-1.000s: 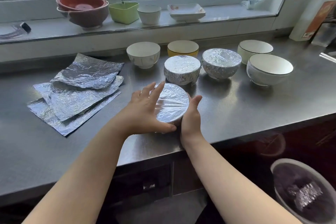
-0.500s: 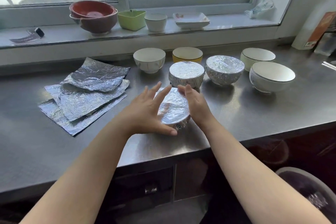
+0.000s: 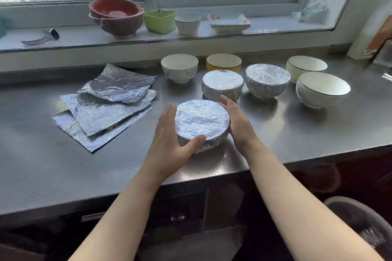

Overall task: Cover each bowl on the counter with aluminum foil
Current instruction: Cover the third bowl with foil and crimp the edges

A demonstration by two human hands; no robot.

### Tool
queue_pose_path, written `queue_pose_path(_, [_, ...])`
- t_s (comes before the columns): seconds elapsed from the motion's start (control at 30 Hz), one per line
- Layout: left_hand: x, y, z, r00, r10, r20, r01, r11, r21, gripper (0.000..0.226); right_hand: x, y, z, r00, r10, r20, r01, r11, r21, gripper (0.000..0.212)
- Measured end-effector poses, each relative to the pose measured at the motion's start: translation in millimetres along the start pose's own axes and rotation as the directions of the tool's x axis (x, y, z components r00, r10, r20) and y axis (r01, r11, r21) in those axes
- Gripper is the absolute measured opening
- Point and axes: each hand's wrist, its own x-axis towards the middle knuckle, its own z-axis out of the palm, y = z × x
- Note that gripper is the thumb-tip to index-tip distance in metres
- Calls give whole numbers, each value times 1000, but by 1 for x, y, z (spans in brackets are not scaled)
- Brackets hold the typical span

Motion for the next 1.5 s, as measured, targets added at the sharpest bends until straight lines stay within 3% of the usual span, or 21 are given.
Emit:
queue_pose_path(0.17, [1,4,8,1000,0,-30,2,998,70,100,-1,6,-1,999,52,8,-53,998,28,35])
queue_pose_path(0.5, [2,0,8,998,-25,-58,24,1000,-10,112,-2,11,-2,997,70,23,-72,992,104,35])
queue_pose_path(0.83, [9,-14,2,997,-2,-72,4,1000,27,109,13,18,7,993,106,61,-112,988,107,42])
queue_pose_path(1.13, [38,-38,-27,995,-75,-61,74,997,-25,110,41,5,34,974,141,178,-141,990,-11,34])
queue_pose_path(1.2, [46,-42,-32,995,-85,-46,85,996,-12,116,47,-2,36,967,165,196,-153,985,-74,26])
queue_pose_path(1.4, [67,-55,-47,995,-100,-5,100,995,-21,120,63,-17,46,918,258,301,-188,952,-242,31])
queue_pose_path(1.5, [77,-64,-53,995,-95,11,95,995,-17,118,71,-20,45,906,255,338,-116,917,-381,30])
